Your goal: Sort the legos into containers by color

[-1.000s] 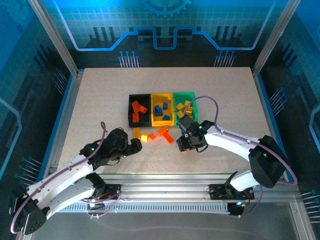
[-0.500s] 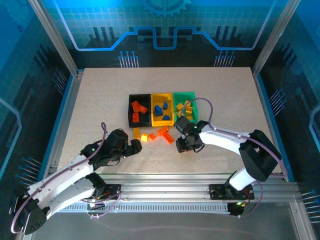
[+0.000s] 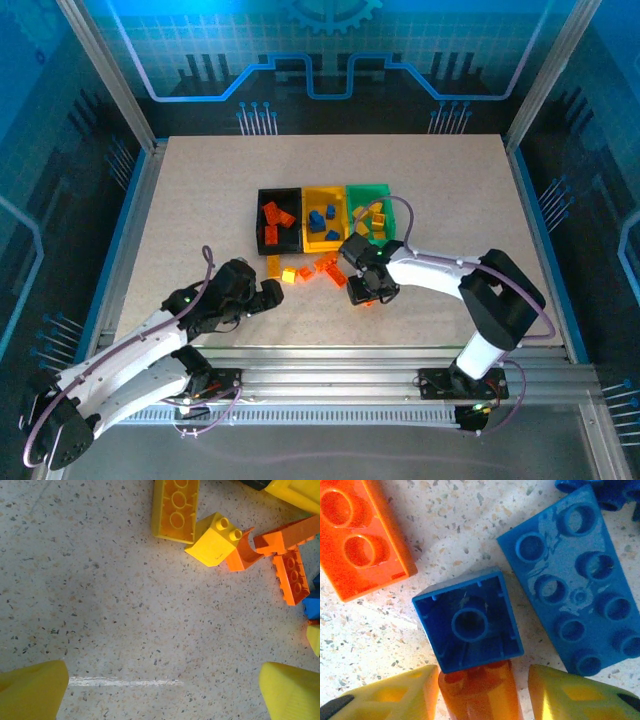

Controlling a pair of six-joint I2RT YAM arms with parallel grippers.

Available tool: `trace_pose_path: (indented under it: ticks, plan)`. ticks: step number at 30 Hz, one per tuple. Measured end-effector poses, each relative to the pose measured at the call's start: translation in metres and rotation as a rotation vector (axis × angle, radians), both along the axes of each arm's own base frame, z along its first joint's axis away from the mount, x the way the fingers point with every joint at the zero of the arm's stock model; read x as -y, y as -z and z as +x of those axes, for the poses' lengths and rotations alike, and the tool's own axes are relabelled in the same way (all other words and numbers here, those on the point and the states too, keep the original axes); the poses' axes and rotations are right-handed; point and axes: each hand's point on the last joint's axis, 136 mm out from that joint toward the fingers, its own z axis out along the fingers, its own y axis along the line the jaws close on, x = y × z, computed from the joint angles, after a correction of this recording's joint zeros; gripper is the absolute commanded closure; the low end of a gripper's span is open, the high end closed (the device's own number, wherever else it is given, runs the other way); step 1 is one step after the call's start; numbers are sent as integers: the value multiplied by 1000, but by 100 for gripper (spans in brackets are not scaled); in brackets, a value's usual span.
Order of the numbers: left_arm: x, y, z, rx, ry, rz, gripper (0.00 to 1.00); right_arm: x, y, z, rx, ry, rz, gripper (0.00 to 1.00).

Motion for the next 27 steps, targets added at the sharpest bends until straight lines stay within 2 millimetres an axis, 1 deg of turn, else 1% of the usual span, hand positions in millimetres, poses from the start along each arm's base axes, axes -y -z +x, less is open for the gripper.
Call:
trace_pose_path:
  ticks: [5, 8, 10, 11, 14, 16, 17, 19, 21, 23, 24, 26, 27]
  plan:
    - [0, 0, 0, -1, 1, -2, 1, 1, 3, -1, -8, 3, -7, 65]
    - [0, 0, 0, -1, 1, -2, 1, 2, 0, -2, -1, 0, 0, 68]
    - [0, 0, 0, -1, 0, -2, 1, 4, -8, -5, 10, -4, 11, 69]
    - [0, 0, 0, -1, 0, -2, 1, 3, -16, -7, 20, -8, 22, 69]
    - [0, 0, 0, -1, 0, -2, 1, -4, -48, -9, 75, -42, 81, 69]
    - [0, 0, -1, 2, 0, -4, 1, -16, -74, -4, 116, -70, 127, 68]
    - [-1, 0, -1, 5, -1, -7, 1, -26, -90, 3, 146, -84, 158, 68]
    - [-2, 0, -2, 9, -4, -12, 1, -46, -119, 18, 199, -108, 215, 68]
    - [-3, -1, -3, 12, -10, -19, 1, -70, -145, 39, 249, -126, 263, 67]
    - [-3, -2, -3, 17, -16, -27, 1, -95, -160, 61, 288, -143, 295, 67]
    - [-3, -3, -3, 19, -17, -29, 1, -108, -163, 73, 303, -148, 306, 67]
    - [-3, -4, -3, 21, -18, -31, 1, -128, -161, 91, 314, -155, 309, 67]
    - [-3, -4, -4, 21, -18, -31, 1, -139, -157, 102, 315, -159, 306, 67]
